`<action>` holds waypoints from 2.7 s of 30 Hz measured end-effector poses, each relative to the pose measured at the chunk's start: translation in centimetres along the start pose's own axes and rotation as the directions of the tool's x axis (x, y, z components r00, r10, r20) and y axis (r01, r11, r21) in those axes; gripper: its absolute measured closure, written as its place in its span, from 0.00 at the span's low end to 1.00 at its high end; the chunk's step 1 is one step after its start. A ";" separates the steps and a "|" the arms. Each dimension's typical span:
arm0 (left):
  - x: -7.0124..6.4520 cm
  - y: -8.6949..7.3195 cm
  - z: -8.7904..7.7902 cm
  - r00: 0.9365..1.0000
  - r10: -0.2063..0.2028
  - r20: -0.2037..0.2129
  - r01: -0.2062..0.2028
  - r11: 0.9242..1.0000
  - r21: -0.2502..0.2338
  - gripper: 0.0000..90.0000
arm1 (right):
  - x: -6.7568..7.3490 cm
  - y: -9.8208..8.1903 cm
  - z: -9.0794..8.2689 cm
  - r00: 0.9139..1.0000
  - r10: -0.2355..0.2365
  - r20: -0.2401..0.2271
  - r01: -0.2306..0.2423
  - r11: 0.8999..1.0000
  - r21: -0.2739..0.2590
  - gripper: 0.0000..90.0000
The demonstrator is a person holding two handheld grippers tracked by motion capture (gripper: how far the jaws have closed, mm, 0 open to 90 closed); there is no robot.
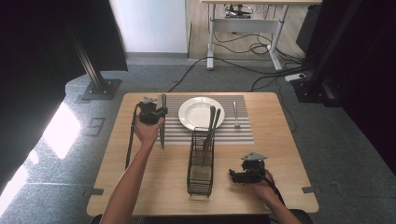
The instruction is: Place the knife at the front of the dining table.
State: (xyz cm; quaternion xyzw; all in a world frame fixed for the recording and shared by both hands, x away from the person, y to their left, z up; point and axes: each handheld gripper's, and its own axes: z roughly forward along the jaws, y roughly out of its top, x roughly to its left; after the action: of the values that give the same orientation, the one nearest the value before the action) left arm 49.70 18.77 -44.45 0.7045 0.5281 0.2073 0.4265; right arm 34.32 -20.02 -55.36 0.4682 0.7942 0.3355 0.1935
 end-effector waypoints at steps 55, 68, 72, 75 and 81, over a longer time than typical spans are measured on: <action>2.6 -2.3 9.3 0.997 -0.067 -0.037 0.073 0.980 0.184 0.93 | 0.0 0.1 0.1 1.000 -0.009 -0.009 0.009 1.000 -0.003 0.09; 3.3 -2.8 11.0 0.996 -0.062 -0.063 0.076 0.965 0.252 0.93 | 0.1 0.1 0.1 1.000 -0.014 -0.012 0.014 1.000 -0.001 0.09; 3.1 -2.8 11.1 0.996 -0.059 -0.071 0.075 0.964 0.256 0.93 | 0.1 0.1 0.1 1.000 -0.013 -0.011 0.013 1.000 -0.001 0.09; 3.1 -2.8 11.1 0.995 -0.057 -0.077 0.075 0.963 0.260 0.93 | 0.1 0.1 0.1 1.000 -0.014 -0.011 0.014 1.000 -0.001 0.09; 2.7 -2.9 11.2 0.995 -0.024 -0.097 0.049 0.965 0.258 0.92 | 0.1 0.1 0.1 1.000 -0.014 -0.010 0.014 1.000 -0.001 0.09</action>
State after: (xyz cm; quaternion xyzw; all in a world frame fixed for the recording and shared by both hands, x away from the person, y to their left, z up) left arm 57.33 17.20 -53.39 0.7340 0.5828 0.1609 0.3092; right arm 34.43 -19.86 -55.32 0.4610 0.7981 0.3369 0.1922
